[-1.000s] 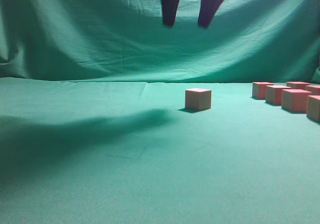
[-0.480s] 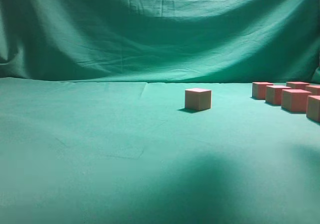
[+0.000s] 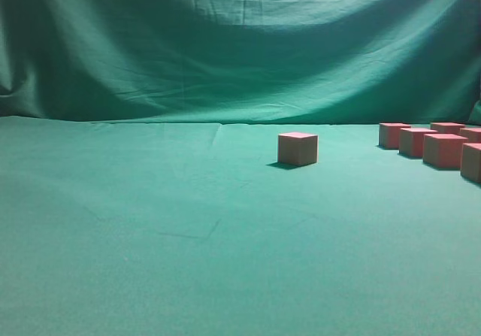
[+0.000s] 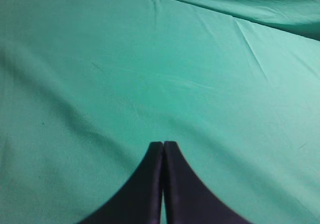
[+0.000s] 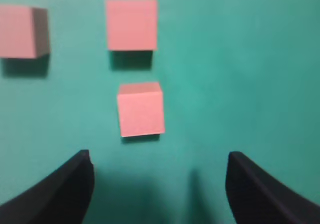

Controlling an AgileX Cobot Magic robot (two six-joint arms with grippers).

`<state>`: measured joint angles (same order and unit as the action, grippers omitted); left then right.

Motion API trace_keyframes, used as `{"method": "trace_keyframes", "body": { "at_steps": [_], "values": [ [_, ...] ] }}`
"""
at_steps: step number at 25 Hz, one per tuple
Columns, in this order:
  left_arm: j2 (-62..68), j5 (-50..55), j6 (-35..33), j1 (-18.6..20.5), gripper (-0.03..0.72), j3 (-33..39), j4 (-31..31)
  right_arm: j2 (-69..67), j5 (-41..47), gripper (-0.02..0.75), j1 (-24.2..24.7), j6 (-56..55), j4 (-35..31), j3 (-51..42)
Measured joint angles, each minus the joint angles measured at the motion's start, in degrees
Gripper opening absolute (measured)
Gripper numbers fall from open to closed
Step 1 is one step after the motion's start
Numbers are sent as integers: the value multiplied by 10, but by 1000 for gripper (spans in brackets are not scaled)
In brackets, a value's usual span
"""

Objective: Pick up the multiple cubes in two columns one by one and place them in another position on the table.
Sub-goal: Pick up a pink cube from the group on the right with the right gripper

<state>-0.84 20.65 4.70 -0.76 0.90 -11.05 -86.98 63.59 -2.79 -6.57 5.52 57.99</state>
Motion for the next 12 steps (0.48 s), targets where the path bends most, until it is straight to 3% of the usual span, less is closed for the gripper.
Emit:
{"method": "trace_keyframes", "body": {
  "at_steps": [4, 12],
  "values": [
    [0, 0, 0, 0, 0, 0, 0, 0, -65, 527, 24, 11, -25, -57],
    [0, 0, 0, 0, 0, 0, 0, -30, -182, 527, 25, 24, -32, -103]
  ]
}}
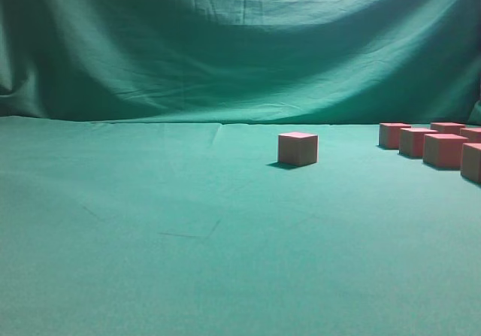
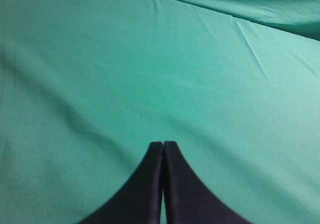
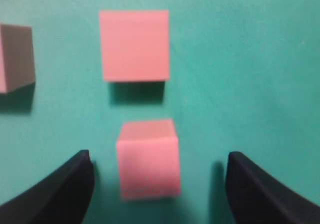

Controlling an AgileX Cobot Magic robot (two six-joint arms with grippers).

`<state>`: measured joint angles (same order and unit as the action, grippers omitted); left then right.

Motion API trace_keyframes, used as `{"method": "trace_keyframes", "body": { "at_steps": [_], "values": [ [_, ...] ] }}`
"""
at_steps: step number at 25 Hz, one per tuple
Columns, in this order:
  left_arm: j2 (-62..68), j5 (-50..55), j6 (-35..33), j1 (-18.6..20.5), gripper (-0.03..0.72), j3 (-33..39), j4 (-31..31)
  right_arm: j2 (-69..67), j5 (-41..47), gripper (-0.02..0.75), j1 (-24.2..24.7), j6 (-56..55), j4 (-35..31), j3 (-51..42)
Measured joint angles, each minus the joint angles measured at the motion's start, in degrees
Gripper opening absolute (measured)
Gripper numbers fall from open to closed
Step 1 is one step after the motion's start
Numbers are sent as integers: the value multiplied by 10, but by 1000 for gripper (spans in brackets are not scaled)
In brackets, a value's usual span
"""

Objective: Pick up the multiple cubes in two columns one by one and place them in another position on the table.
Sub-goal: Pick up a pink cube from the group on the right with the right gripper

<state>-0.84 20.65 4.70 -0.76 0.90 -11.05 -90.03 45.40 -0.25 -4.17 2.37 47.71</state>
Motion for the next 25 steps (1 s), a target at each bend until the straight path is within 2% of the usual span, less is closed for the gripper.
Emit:
{"method": "trace_keyframes", "body": {
  "at_steps": [8, 10, 13, 14, 21, 25],
  "values": [
    [0, 0, 0, 0, 0, 0, 0, -52, -32, 527, 0, 2, 0, 0],
    [0, 0, 0, 0, 0, 0, 0, -55, -33, 443, 0, 2, 0, 0],
    [0, 0, 0, 0, 0, 0, 0, -57, -28, 269, 0, 2, -1, 0],
    [0, 0, 0, 0, 0, 0, 0, -57, -23, 251, 0, 2, -1, 1],
    [0, 0, 0, 0, 0, 0, 0, -57, 100, 262, -14, 23, -24, 72],
    [0, 0, 0, 0, 0, 0, 0, -58, 183, 262, -88, 45, -34, 134]
  ]
}}
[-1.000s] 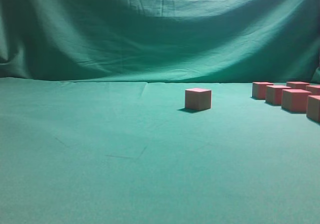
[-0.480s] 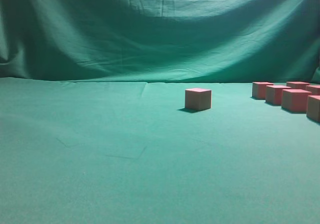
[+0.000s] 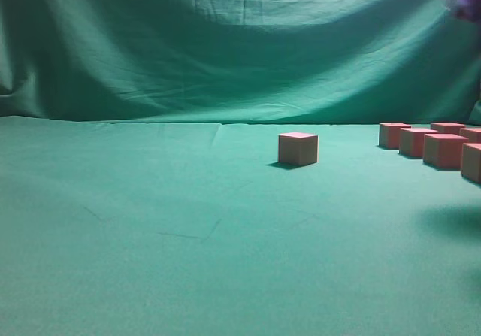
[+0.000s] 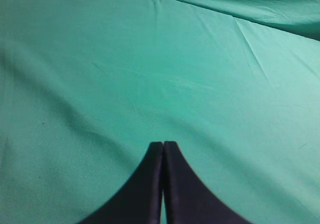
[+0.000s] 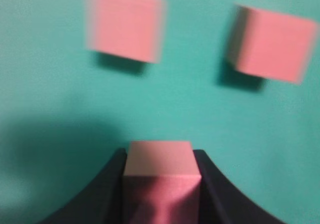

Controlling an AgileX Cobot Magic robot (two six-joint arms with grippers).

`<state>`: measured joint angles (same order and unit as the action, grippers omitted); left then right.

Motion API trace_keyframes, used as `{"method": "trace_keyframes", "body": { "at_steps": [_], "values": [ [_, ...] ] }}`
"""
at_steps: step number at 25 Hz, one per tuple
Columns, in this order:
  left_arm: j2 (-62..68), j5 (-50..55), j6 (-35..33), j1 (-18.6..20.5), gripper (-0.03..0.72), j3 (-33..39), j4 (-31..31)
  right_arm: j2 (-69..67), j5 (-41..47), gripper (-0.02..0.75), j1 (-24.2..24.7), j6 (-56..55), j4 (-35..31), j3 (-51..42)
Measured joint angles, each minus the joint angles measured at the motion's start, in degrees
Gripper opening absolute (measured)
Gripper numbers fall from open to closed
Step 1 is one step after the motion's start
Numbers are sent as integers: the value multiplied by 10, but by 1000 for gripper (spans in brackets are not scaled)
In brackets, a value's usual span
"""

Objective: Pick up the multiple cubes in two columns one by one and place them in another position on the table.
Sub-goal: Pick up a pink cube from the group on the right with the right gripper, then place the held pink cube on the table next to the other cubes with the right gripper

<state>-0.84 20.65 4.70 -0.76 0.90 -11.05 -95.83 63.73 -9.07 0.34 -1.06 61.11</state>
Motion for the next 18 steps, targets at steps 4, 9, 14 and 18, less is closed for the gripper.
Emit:
{"method": "trace_keyframes", "body": {
  "at_steps": [4, 9, 14, 18],
  "values": [
    [0, 0, 0, 0, 0, 0, 0, -1, 33, 262, -100, 40, -5, 78],
    [0, 0, 0, 0, 0, 0, 0, -30, 38, 262, -197, 94, -7, 201],
    [0, 0, 0, 0, 0, 0, 0, -130, 66, 262, -248, 100, -7, 353],
    [0, 0, 0, 0, 0, 0, 0, -218, 68, 262, -263, 110, -8, 470]
  ]
}}
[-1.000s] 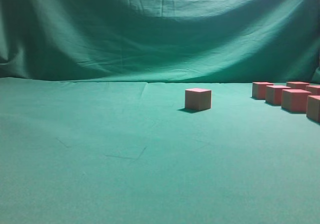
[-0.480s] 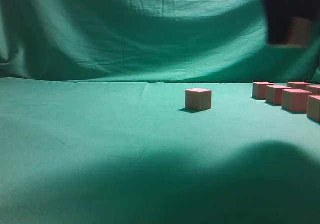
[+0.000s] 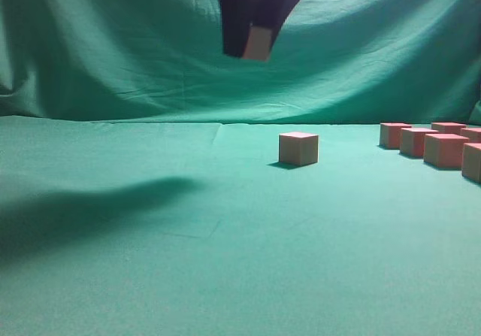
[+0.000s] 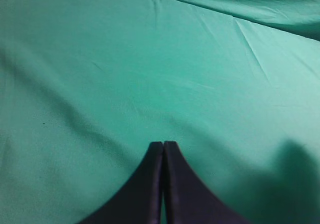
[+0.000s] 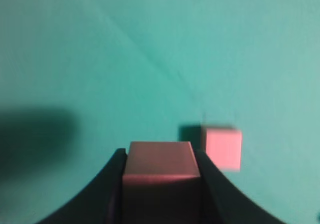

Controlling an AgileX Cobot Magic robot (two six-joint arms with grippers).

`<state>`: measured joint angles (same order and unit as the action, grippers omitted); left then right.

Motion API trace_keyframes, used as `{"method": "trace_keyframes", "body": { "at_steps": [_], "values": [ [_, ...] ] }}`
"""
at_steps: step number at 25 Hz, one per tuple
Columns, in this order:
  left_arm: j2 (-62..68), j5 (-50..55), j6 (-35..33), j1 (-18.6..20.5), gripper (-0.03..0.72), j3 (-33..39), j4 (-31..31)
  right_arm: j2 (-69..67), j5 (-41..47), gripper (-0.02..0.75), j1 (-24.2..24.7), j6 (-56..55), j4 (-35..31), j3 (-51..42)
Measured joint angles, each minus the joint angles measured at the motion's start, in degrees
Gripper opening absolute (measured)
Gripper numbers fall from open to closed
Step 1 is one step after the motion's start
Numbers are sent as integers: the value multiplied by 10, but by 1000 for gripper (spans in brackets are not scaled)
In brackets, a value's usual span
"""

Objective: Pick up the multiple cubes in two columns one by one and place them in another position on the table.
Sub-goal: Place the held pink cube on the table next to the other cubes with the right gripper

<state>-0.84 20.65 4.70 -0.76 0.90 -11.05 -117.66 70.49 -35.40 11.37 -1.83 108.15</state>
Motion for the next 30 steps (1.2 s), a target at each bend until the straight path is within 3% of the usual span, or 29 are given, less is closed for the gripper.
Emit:
{"method": "trace_keyframes", "body": {
  "at_steps": [5, 17, 30],
  "values": [
    [0, 0, 0, 0, 0, 0, 0, -81, 1, 262, 0, 60, 1, 86],
    [0, 0, 0, 0, 0, 0, 0, -126, -6, 262, -1, 318, 3, 97],
    [0, 0, 0, 0, 0, 0, 0, -150, -36, 262, 33, 351, -3, 98]
  ]
}}
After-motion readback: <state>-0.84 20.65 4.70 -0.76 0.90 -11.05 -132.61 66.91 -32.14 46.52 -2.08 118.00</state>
